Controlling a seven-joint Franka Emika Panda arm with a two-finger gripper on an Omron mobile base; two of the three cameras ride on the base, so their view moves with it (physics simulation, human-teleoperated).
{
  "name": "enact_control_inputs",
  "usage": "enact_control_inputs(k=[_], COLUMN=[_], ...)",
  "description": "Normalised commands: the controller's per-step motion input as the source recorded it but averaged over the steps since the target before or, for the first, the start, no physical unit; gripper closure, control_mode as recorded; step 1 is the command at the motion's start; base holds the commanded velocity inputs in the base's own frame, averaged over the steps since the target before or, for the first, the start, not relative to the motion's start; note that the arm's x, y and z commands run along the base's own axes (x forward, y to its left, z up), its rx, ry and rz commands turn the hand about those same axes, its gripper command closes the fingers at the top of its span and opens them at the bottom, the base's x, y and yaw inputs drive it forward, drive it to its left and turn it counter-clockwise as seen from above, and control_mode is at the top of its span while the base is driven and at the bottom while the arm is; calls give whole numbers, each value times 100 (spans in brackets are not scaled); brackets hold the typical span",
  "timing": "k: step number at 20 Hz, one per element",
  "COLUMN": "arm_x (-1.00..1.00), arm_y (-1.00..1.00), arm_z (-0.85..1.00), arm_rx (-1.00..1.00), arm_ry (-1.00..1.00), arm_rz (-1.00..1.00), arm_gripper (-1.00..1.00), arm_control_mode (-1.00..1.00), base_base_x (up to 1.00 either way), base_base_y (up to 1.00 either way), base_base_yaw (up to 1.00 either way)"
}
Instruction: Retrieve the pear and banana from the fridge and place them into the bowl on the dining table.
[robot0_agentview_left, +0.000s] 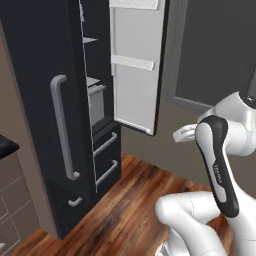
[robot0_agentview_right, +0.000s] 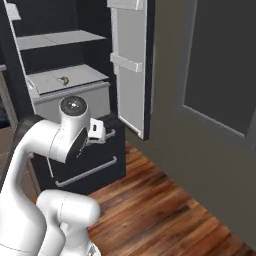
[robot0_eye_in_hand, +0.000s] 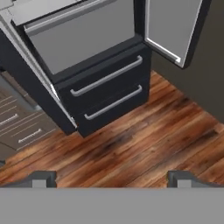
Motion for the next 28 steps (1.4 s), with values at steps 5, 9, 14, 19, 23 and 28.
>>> enact_control_inputs(k=[5, 9, 14, 19, 23, 28], arm_x=[0, 0, 0, 0, 0, 0], arm_y=[0, 0, 0, 0, 0, 0], arm_z=[0, 0, 0, 0, 0, 0], arm_rx=[0, 0, 0, 0, 0, 0], arm_ry=[0, 0, 0, 0, 0, 0], arm_rz=[0, 0, 0, 0, 0, 0], arm_gripper=[-100, -100, -100, -100, -100, -100], arm_control_mode=[100, 100, 100, 100, 100, 100], base_base_x=[64, 46, 71, 73, 59, 24], base_base_y=[-60, -60, -4, 0, -22, -75], base_base_yaw=[52, 50, 40, 37, 36, 36])
